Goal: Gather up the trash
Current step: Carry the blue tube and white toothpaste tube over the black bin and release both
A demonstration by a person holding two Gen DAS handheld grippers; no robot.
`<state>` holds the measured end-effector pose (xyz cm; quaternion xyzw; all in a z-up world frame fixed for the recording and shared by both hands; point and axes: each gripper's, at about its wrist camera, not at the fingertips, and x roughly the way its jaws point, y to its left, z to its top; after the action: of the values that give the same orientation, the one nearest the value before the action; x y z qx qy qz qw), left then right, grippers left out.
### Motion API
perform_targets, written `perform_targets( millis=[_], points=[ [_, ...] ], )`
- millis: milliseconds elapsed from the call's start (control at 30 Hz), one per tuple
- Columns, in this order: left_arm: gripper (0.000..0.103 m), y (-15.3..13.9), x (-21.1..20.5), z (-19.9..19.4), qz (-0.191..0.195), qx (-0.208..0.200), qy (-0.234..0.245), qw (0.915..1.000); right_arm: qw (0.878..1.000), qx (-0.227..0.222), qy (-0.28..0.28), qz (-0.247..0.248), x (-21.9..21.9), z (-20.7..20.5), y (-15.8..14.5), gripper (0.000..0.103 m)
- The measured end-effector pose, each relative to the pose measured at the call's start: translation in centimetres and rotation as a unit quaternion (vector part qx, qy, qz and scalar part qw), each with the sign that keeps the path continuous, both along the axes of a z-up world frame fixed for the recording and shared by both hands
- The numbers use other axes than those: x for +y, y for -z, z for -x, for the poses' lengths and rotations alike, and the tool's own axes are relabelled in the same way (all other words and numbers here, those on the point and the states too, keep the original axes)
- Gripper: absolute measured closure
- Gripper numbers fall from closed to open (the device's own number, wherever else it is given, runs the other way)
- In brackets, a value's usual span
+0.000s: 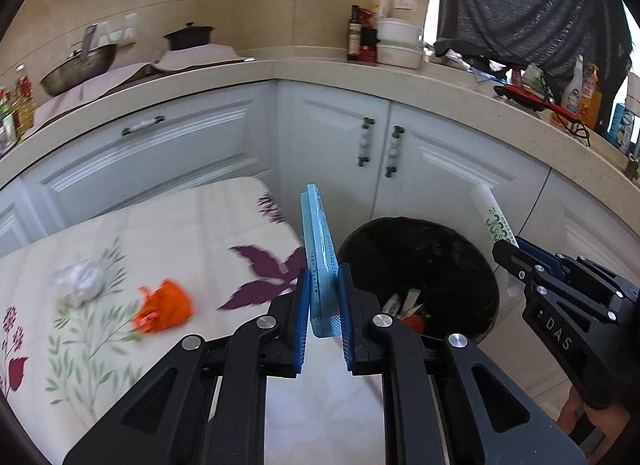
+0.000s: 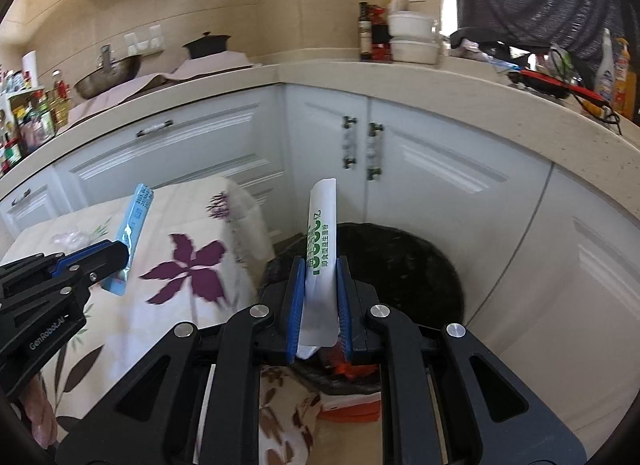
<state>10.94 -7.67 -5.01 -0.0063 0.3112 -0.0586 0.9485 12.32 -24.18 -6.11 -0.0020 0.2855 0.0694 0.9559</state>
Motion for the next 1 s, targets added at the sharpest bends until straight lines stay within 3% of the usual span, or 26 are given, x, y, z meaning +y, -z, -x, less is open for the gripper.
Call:
perform_targets(
  millis=[467,1000],
  points=[
    [0.088,1.4,-5.8,-5.1,-0.017,0.009,0.029,0.9994,0.999,0.003,0.042,-0.009,-4.7,-3.7,1.7,0.088],
    [0.088,3.7,-8.7,-9.2,-0.023,0.016,0.026,0.9993,0.997,0.016,0.079,-0.013,-6.9,-7.4,4.7,0.085]
  ],
)
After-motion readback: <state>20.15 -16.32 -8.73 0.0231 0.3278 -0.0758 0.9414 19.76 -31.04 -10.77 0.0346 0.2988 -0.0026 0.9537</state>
